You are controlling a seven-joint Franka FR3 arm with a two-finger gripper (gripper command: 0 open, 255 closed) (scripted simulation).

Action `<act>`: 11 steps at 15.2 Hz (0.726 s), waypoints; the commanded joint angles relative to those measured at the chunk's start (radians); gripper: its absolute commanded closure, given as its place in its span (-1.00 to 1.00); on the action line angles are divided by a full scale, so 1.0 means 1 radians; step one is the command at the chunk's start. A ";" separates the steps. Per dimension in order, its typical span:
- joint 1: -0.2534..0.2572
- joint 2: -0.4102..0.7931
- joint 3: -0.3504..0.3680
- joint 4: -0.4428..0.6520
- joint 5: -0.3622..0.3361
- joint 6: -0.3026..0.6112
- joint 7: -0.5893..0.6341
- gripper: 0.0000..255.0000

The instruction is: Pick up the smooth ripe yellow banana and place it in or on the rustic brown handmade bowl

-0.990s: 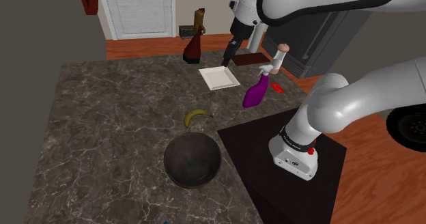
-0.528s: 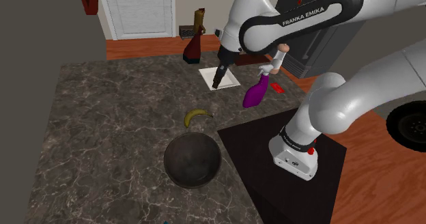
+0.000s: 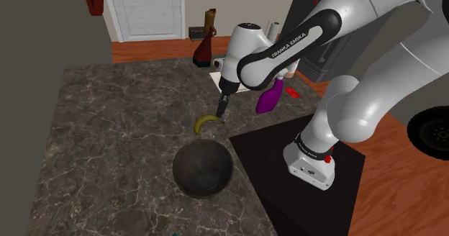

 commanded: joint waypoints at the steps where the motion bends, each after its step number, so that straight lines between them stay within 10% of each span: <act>1: 0.022 0.059 -0.003 0.008 0.028 0.046 -0.030 -1.00; 11: 0.057 0.197 -0.006 0.012 0.110 0.179 -0.088 -1.00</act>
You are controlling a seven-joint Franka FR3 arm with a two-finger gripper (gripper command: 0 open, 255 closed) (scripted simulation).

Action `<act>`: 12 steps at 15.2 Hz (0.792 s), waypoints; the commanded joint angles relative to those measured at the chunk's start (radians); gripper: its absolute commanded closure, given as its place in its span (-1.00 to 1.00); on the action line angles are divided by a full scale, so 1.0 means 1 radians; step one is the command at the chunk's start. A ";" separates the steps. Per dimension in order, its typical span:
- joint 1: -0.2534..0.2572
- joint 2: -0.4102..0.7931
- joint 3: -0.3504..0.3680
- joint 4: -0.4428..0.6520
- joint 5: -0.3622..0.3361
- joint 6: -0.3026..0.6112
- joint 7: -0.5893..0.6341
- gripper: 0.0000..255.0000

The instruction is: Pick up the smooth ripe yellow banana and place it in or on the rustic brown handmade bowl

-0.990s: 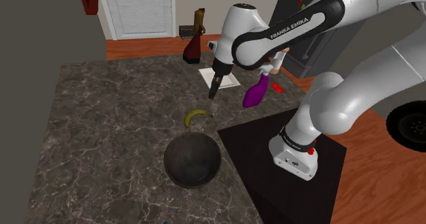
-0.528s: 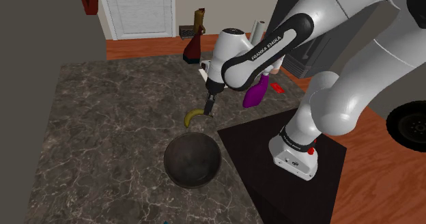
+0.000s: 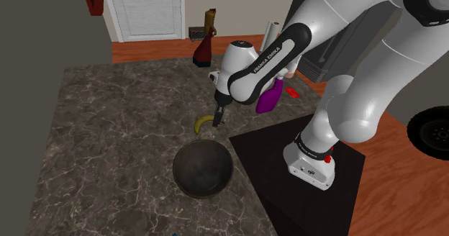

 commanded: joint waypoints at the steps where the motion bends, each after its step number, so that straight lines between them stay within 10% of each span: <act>1: 0.001 0.003 0.000 0.001 0.002 0.003 -0.001 -1.00; 5: 0.001 0.003 0.000 0.000 0.002 0.003 -0.001 -1.00; 6: 0.001 0.003 0.000 0.000 0.002 0.003 -0.001 1.00; 12: 0.000 0.009 -0.001 0.004 0.004 0.005 -0.005 1.00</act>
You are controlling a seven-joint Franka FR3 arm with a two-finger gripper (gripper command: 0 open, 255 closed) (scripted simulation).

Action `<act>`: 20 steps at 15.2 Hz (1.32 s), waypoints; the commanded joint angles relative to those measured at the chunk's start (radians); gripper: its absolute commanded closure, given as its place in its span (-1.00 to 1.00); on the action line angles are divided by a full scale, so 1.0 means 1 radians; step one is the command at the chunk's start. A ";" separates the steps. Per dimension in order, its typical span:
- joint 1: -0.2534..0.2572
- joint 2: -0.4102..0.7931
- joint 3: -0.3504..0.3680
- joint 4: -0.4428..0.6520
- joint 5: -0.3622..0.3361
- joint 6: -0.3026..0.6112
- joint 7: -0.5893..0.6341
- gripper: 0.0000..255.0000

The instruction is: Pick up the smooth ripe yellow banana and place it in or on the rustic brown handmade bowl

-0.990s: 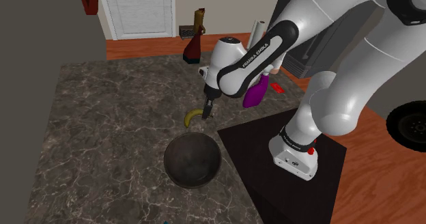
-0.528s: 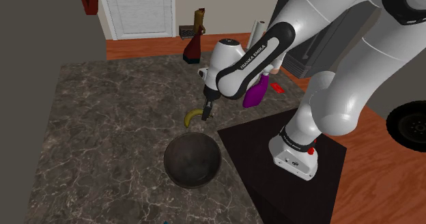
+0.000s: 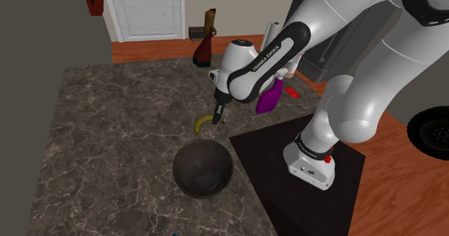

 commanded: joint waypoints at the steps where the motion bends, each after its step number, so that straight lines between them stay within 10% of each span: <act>1: 0.005 0.012 0.006 0.003 0.000 0.001 -0.002 1.00; 20: -0.046 -0.264 0.024 0.033 -0.134 -0.302 0.120 1.00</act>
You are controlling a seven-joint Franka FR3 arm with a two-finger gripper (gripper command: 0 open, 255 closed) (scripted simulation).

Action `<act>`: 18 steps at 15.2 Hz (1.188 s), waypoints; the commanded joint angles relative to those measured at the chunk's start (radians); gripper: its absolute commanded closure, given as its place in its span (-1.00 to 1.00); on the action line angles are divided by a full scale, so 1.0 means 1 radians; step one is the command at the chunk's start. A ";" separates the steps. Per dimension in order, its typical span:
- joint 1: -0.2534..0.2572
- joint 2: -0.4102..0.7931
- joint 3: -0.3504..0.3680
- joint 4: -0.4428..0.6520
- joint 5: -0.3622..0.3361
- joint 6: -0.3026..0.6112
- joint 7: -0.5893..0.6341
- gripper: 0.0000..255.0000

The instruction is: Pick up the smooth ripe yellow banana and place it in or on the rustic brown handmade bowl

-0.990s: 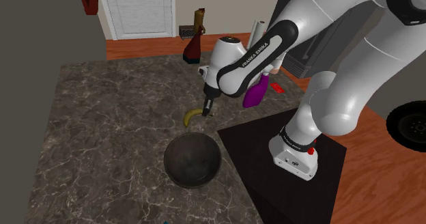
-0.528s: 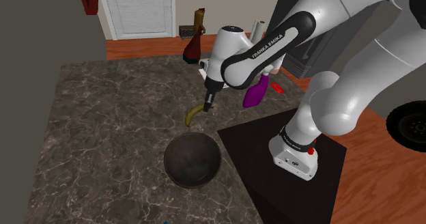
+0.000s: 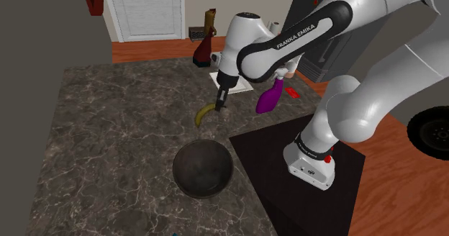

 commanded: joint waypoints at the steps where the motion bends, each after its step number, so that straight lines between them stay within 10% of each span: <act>1: -0.004 -0.028 0.001 0.008 -0.008 -0.036 0.007 1.00; 18: 0.005 -0.195 0.044 0.084 -0.024 -0.272 0.097 1.00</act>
